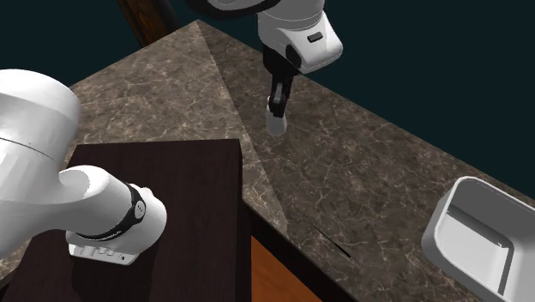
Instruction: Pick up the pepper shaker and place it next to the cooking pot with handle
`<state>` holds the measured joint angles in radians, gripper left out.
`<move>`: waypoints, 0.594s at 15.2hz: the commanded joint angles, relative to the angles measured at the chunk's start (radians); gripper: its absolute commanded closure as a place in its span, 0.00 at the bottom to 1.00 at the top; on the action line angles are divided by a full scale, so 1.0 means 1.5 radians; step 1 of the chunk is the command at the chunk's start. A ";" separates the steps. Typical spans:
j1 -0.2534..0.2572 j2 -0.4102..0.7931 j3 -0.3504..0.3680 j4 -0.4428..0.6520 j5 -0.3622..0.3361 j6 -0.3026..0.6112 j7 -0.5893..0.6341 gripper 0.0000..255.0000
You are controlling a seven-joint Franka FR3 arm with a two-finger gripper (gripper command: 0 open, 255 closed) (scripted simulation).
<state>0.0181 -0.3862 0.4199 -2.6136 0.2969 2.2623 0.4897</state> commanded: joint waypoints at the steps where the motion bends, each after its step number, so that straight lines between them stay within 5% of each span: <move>1: -0.022 0.023 -0.020 0.019 -0.019 0.000 -0.027 1.00; 9: -0.099 0.123 -0.093 0.107 -0.084 -0.003 -0.125 1.00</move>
<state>-0.1151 -0.2151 0.2975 -2.4706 0.1821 2.2648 0.3268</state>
